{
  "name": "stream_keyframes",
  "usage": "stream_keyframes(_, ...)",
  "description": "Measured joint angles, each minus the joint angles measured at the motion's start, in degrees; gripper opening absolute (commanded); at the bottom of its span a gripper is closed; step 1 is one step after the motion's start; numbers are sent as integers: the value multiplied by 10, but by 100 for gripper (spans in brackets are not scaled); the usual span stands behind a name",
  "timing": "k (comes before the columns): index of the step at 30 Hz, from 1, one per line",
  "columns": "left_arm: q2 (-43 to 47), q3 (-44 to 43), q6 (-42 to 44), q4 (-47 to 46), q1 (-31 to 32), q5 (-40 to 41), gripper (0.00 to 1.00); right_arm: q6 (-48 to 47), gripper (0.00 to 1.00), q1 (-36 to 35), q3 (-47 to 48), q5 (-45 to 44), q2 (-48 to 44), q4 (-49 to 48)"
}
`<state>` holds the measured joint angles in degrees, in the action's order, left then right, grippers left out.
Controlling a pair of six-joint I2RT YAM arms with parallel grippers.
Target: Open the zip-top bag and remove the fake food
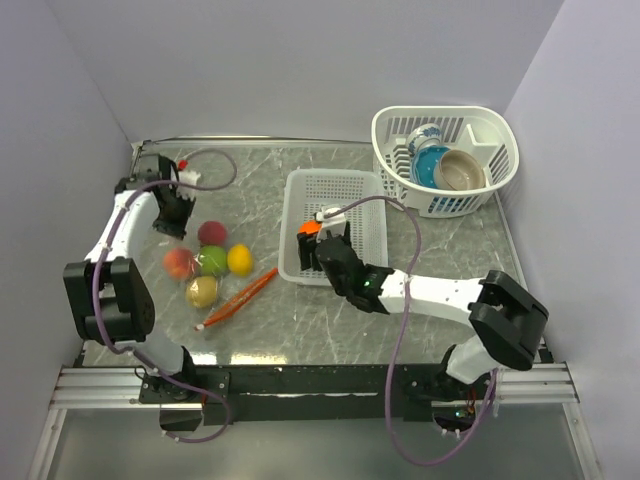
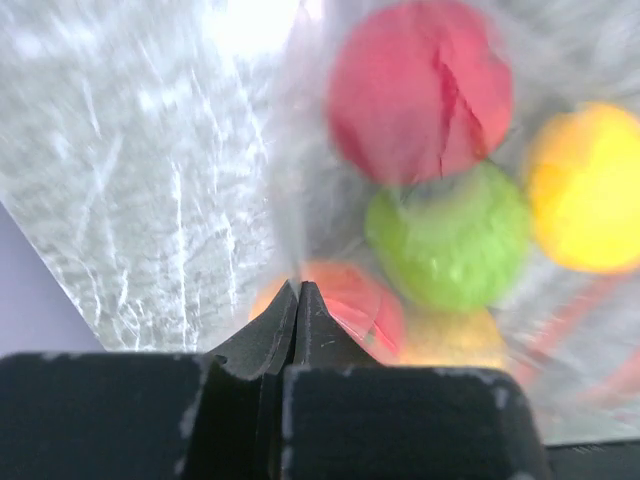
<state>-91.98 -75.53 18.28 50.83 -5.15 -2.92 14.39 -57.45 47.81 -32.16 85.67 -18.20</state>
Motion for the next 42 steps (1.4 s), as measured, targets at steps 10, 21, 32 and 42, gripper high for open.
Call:
stream_keyframes(10, 53, -57, -16, 74, 16, -74, 1, 64, 100, 21, 28, -94, 50, 96)
stream_keyframes(21, 32, 92, -17, -11, 16, 5, 1, 6, 100, -65, 16, -135, -17, 52)
stream_keyframes(32, -39, 166, -14, -139, 16, 108, 1, -20, 75, -181, 19, -61, 48, -7)
stream_keyframes(42, -39, 176, -10, -165, 16, 129, 1, -45, 72, -186, 132, -18, 188, -27)
